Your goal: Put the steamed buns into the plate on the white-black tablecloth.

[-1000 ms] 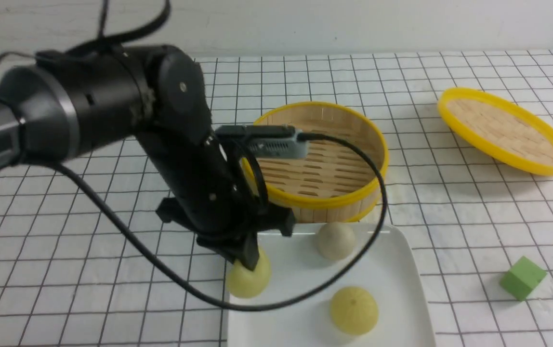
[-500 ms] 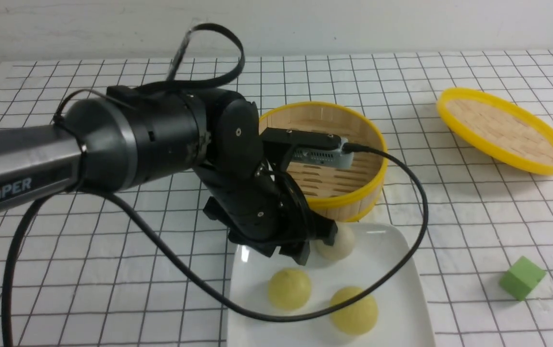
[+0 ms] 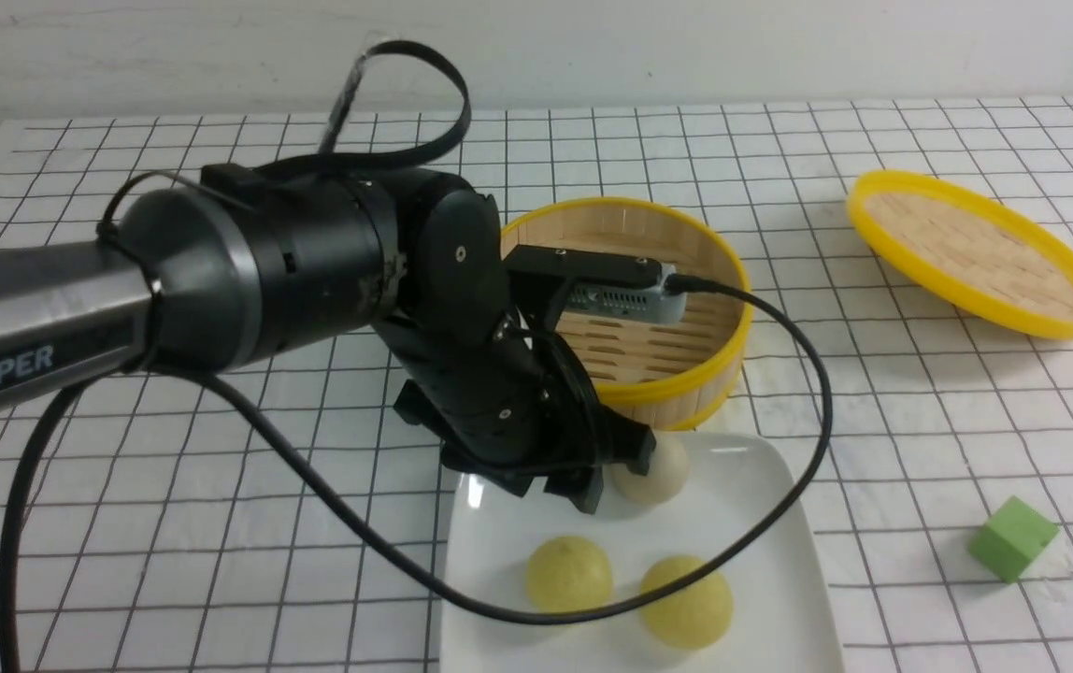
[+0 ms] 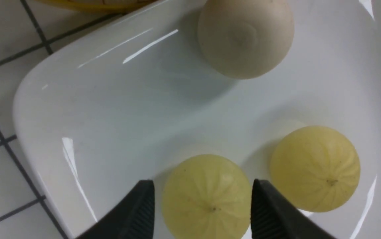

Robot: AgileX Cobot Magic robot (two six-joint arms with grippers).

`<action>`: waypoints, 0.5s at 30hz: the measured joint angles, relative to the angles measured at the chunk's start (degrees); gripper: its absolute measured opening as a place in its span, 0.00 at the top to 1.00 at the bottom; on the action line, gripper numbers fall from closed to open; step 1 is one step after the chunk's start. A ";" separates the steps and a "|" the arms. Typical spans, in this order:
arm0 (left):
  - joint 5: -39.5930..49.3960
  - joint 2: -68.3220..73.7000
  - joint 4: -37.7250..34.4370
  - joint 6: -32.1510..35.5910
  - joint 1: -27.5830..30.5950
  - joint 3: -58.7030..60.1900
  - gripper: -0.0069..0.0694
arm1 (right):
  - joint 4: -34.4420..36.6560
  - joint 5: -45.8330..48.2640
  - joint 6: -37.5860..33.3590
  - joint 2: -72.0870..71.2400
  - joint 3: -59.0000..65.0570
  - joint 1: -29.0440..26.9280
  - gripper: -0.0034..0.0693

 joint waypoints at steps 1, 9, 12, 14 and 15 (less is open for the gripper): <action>0.00 0.00 0.00 0.00 0.00 0.00 0.38 | 0.01 -0.76 -0.05 0.00 1.01 0.02 0.87; 1.67 -0.02 0.00 -1.00 0.00 0.00 0.62 | -0.19 -14.14 -3.34 2.29 9.92 -0.14 0.97; 1.78 -0.02 0.05 -1.00 0.00 0.00 0.76 | -0.19 -14.52 -3.36 2.68 9.96 -0.14 0.97; 1.90 -0.02 0.05 -1.00 0.00 0.00 0.86 | -0.19 -14.52 -3.41 2.74 10.03 -0.14 0.97; 1.90 -0.02 0.05 -1.00 0.00 0.00 0.88 | -0.19 -14.52 -3.41 2.76 10.03 -0.14 0.97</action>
